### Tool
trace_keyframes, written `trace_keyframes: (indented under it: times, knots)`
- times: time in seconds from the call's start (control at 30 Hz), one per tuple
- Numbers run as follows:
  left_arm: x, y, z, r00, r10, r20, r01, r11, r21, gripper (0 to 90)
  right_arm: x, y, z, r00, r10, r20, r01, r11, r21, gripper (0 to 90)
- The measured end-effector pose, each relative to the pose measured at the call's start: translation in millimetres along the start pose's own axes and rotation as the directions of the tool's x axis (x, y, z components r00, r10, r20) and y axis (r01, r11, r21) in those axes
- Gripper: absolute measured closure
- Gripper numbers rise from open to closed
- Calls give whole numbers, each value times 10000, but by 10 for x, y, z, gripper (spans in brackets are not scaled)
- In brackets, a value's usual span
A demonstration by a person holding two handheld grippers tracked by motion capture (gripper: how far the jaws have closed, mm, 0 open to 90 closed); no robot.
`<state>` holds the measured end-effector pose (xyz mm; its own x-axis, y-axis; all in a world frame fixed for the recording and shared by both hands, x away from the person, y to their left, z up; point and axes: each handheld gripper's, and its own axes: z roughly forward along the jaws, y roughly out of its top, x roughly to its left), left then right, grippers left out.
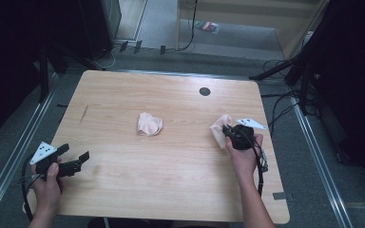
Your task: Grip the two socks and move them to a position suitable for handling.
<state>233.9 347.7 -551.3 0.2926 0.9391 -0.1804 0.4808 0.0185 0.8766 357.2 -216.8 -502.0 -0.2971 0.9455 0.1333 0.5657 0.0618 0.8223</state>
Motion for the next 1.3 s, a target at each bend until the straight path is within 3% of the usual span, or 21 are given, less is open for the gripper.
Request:
trace_keyframes:
  times: [0.13,0.37,0.87,1.3]
  knots:
    - [0,-1,0,10000,-30,-4,30,10000,-18,79,54,27,-118,9998,-53,-216,49,9998,-195,830]
    - [-1,0,-1,10000,-15,-4,15,10000,-4,79,192,-9,-299,9973,322,-659,-344,9989,-323,830]
    - [0,0,0,10000,-10,4,10,10000,0,79,565,-203,-465,9920,177,-1252,-197,9997,-148,829]
    - [0,2,1,10000,12,-5,-12,10000,47,79,881,-402,-524,9816,232,-1894,-226,9997,56,829]
